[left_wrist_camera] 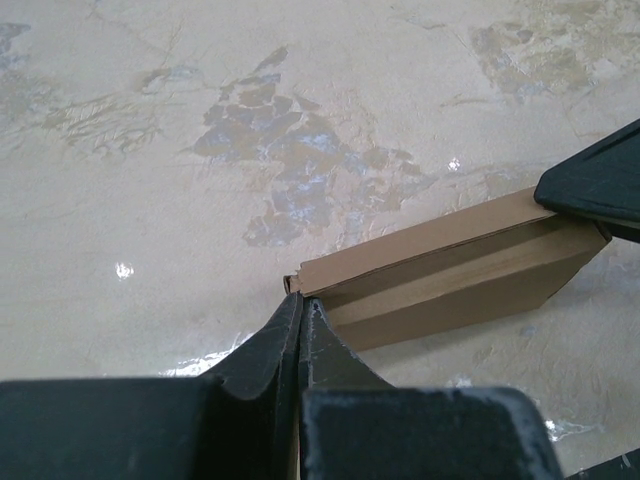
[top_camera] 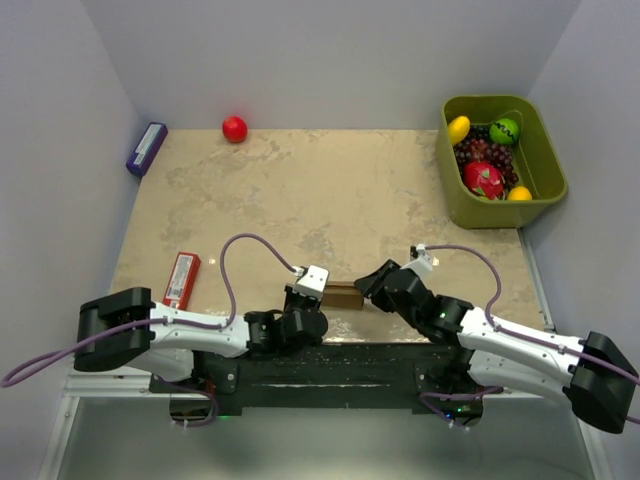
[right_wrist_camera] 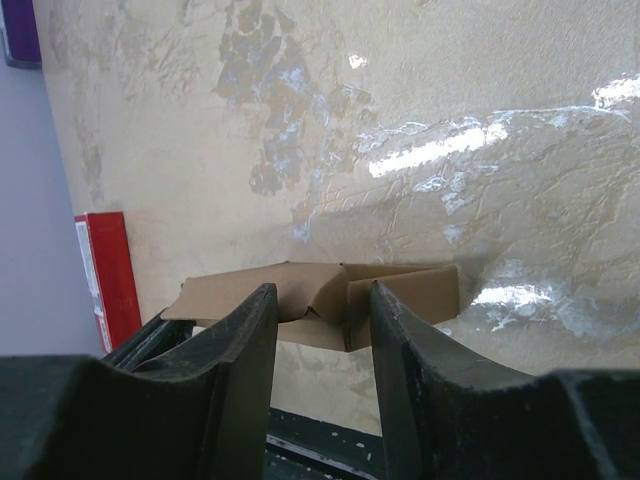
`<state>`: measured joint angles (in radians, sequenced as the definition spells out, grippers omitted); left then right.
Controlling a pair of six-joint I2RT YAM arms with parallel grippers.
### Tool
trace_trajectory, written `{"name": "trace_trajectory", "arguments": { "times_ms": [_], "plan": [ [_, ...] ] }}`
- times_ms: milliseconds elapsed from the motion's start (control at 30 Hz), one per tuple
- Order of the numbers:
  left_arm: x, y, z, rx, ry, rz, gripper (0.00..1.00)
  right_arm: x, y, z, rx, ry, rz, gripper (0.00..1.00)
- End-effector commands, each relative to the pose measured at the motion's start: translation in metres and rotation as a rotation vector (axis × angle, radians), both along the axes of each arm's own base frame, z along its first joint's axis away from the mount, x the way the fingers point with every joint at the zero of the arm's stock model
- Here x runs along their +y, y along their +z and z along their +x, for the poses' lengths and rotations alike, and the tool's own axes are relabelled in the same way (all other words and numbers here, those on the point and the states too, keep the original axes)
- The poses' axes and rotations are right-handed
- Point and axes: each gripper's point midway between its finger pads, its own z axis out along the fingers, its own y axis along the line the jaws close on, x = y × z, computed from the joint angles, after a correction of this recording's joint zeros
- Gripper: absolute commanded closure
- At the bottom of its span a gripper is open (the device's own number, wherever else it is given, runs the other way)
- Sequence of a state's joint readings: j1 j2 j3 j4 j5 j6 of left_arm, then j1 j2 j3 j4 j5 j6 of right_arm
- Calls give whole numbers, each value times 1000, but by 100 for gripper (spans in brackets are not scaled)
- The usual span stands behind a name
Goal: Fold the paper box
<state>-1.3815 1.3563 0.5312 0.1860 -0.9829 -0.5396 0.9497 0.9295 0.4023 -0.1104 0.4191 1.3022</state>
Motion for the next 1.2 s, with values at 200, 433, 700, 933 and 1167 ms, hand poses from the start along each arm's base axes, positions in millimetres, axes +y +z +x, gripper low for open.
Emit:
{"name": "trace_trajectory", "arguments": {
  "times_ms": [200,433,700,933,1167],
  "plan": [
    [2,-18,-21,96,-93,71,82,-11,-25,-11,70,-19,-94,64],
    [-2,-12,-22,93,-108,56,76,-9,-24,-8,68,-26,-113,64],
    [3,-5,-27,102,-130,15,61,-10,-23,-8,66,-39,-129,64],
    [-2,2,-34,121,-182,-25,42,-11,-23,-7,64,-43,-138,64],
    [-5,16,-44,156,-230,-99,19,-10,-22,-6,60,-43,-144,64]
  ]
}}
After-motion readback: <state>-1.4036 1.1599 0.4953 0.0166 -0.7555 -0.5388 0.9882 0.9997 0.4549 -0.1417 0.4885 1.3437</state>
